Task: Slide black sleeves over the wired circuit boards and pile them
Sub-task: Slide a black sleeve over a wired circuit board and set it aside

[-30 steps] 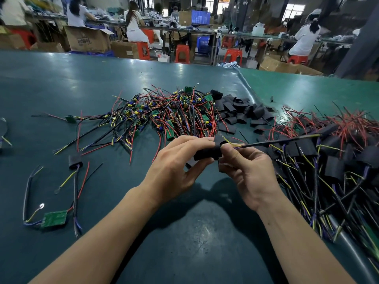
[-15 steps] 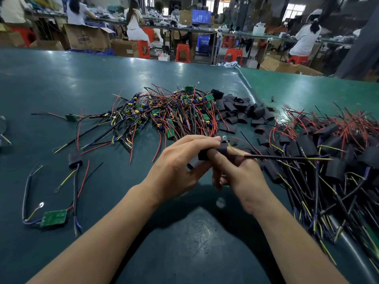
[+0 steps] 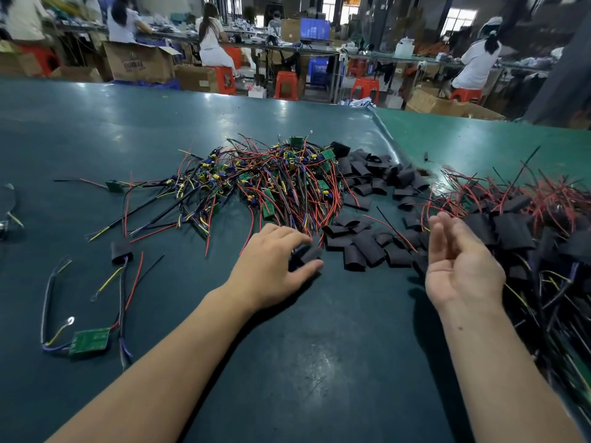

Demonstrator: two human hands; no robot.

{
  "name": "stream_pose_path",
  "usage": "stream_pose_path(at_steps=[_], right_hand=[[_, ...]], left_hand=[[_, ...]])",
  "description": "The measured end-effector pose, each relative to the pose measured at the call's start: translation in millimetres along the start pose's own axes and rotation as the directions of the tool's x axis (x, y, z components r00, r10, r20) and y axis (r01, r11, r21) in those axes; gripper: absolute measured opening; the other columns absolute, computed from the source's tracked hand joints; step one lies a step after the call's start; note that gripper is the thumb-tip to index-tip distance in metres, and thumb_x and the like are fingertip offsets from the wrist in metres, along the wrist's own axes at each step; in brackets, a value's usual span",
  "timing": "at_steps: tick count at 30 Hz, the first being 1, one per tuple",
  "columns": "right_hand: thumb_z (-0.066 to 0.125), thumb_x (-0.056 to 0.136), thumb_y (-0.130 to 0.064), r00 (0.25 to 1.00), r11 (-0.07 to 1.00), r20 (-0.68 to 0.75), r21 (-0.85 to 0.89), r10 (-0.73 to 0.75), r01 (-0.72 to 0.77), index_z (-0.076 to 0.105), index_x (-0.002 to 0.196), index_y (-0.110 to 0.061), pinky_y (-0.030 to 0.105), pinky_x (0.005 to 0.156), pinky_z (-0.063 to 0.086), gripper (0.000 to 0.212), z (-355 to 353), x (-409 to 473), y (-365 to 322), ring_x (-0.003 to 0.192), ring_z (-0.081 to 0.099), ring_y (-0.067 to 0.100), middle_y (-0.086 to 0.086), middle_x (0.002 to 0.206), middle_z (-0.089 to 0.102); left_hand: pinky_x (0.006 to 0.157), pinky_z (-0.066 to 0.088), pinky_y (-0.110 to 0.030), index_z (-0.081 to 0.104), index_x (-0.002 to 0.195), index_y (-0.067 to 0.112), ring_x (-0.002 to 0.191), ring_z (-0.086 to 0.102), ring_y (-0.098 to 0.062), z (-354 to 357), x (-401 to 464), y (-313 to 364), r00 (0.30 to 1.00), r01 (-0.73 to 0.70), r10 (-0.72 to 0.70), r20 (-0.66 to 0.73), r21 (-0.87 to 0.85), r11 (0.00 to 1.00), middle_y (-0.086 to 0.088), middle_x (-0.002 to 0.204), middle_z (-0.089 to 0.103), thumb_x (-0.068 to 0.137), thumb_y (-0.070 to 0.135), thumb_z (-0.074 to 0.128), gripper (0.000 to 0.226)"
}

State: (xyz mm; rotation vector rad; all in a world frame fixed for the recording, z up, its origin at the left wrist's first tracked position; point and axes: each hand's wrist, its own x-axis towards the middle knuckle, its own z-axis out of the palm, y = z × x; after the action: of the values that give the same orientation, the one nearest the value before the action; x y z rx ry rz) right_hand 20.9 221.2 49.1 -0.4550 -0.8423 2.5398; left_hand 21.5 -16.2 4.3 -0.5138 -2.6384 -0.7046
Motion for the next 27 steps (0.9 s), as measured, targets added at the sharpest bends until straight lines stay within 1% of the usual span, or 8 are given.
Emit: stream_pose_path(at_steps=[5, 9, 11, 13, 15, 19, 23, 27], right_hand=[[0.049, 0.098, -0.002, 0.995, 0.97, 0.043, -0.229, 0.09, -0.078, 0.064, 0.091, -0.009, 0.018, 0.05, 0.052, 0.018, 0, -6, 11, 0.055, 0.068, 0.012, 0.002, 0.065, 0.072], [0.05, 0.098, -0.005, 0.978, 0.885, 0.137, -0.459, 0.158, -0.079, 0.066, 0.091, -0.009, 0.019, 0.045, 0.05, 0.018, 2, -11, 24, 0.047, 0.062, 0.01, 0.0, 0.062, 0.069], [0.053, 0.098, -0.005, 0.956, 0.807, 0.258, -0.59, 0.139, 0.042, 0.066, 0.091, -0.01, 0.021, 0.044, 0.05, 0.016, 3, -17, 33, 0.047, 0.06, 0.012, -0.001, 0.062, 0.068], [0.056, 0.097, -0.006, 0.896, 0.661, 0.436, -0.696, 0.082, 0.279, 0.067, 0.089, -0.015, 0.023, 0.043, 0.05, 0.017, 1, -23, 44, 0.048, 0.059, 0.011, -0.002, 0.063, 0.067], [0.06, 0.096, -0.009, 0.827, 0.519, 0.555, -0.736, 0.094, 0.435, 0.068, 0.086, -0.022, 0.025, 0.044, 0.049, 0.019, -2, -28, 55, 0.05, 0.059, 0.011, -0.001, 0.066, 0.069], [0.061, 0.095, -0.015, 0.785, 0.388, 0.605, -0.761, 0.134, 0.521, 0.069, 0.085, -0.028, 0.032, 0.046, 0.054, 0.018, -8, -31, 66, 0.051, 0.06, 0.01, -0.004, 0.07, 0.07], [0.061, 0.094, -0.015, 0.785, 0.399, 0.606, -0.756, 0.13, 0.519, 0.07, 0.086, -0.028, 0.033, 0.043, 0.053, 0.018, -8, -30, 69, 0.049, 0.058, 0.01, -0.004, 0.068, 0.07], [0.062, 0.094, -0.016, 0.776, 0.375, 0.617, -0.756, 0.133, 0.536, 0.07, 0.086, -0.028, 0.032, 0.045, 0.053, 0.017, -9, -29, 70, 0.049, 0.059, 0.009, -0.001, 0.068, 0.07]], left_hand=[[0.091, 0.04, -0.036, 0.069, 0.115, 0.023, 0.105, 0.051, -0.02, 1, 0, -1, 1.0, 0.013, -0.013, -0.003, -0.001, 1.0, 0.007, 0.106, 0.07, 0.089, 0.042, 0.067, 0.032], [0.088, 0.043, -0.036, 0.067, 0.116, 0.022, 0.097, 0.055, -0.02, -1, 1, 2, 0.998, 0.034, -0.039, -0.04, -0.11, 0.993, 0.007, 0.103, 0.068, 0.085, 0.027, 0.073, 0.032], [0.087, 0.044, -0.036, 0.068, 0.112, 0.02, 0.096, 0.054, -0.02, -2, 1, 2, 0.988, 0.035, -0.055, -0.146, -0.137, 0.99, 0.006, 0.104, 0.068, 0.081, 0.019, 0.075, 0.032], [0.089, 0.043, -0.038, 0.068, 0.114, 0.02, 0.099, 0.054, -0.022, -5, 3, -1, 0.961, 0.098, -0.12, -0.248, -0.097, 0.99, 0.003, 0.107, 0.067, 0.081, 0.018, 0.074, 0.033], [0.09, 0.043, -0.041, 0.065, 0.117, 0.021, 0.103, 0.054, -0.028, -7, 5, -8, 0.927, 0.254, -0.244, -0.284, 0.002, 0.967, -0.001, 0.11, 0.067, 0.084, 0.025, 0.068, 0.033], [0.09, 0.037, -0.043, 0.064, 0.115, 0.023, 0.11, 0.048, -0.033, -11, 7, -26, 0.81, 0.567, -0.478, -0.34, 0.242, 0.787, -0.008, 0.115, 0.061, 0.088, 0.049, 0.057, 0.039], [0.085, 0.038, -0.04, 0.074, 0.093, 0.022, 0.101, 0.049, -0.03, -3, 10, -23, 0.86, 0.43, -0.333, -0.386, 0.198, 0.881, -0.004, 0.099, 0.062, 0.09, 0.056, 0.057, 0.038], [0.082, 0.038, -0.037, 0.075, 0.089, 0.025, 0.099, 0.05, -0.027, 8, 16, -13, 0.912, 0.399, -0.354, -0.209, 0.247, 0.883, 0.0, 0.093, 0.065, 0.088, 0.058, 0.057, 0.037]])
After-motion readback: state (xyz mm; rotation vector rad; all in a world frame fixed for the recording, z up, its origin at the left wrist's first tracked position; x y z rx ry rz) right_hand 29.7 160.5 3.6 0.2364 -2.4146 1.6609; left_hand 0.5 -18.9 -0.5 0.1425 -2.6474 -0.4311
